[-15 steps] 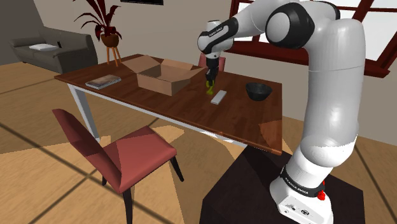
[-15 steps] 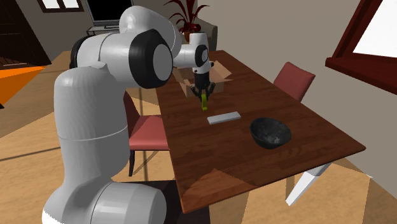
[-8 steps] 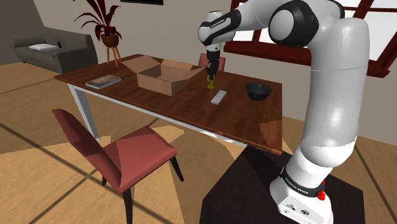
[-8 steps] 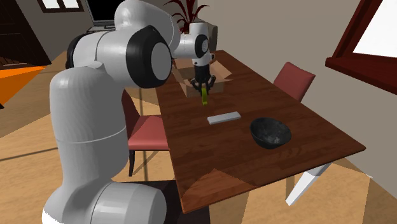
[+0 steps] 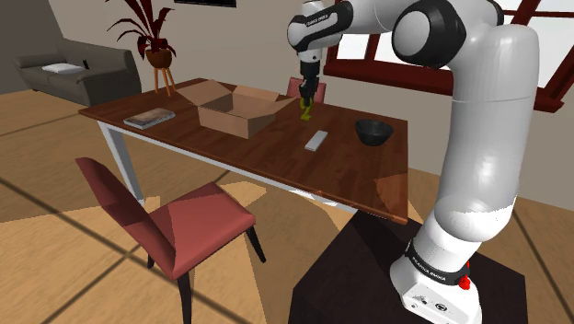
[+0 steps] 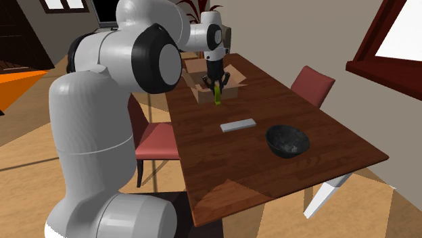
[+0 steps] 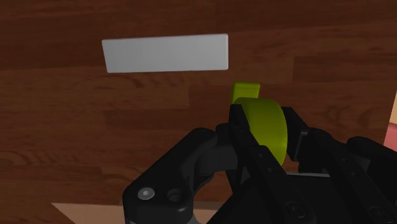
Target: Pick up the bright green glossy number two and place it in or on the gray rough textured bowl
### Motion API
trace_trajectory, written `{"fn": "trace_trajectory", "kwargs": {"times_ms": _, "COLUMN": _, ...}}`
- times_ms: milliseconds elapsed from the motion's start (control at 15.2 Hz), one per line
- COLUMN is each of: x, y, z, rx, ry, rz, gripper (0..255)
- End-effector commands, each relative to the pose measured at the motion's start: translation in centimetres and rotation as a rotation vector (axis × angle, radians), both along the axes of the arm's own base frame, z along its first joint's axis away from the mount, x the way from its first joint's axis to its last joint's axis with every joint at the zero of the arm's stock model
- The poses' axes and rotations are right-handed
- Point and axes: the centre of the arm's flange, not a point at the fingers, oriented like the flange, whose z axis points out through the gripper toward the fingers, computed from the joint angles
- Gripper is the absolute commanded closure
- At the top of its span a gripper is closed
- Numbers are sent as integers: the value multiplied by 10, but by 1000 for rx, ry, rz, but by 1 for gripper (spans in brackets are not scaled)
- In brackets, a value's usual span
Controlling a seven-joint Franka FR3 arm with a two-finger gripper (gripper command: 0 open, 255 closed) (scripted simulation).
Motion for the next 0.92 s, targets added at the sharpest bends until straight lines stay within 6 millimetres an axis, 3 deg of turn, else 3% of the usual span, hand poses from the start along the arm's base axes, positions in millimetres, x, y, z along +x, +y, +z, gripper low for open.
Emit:
{"fn": "trace_trajectory", "kwargs": {"times_ms": 0, "x": 1, "y": 0, "z": 10, "rx": 0, "ry": 0, "rz": 0, "gripper": 255}}
{"fn": "trace_trajectory", "kwargs": {"times_ms": 66, "x": 1, "y": 0, "z": 13, "rx": 0, "ry": 0, "rz": 0, "gripper": 255}}
{"fn": "trace_trajectory", "kwargs": {"times_ms": 858, "x": -76, "y": -138, "z": 29, "rx": 0, "ry": 0, "rz": 0, "gripper": 255}}
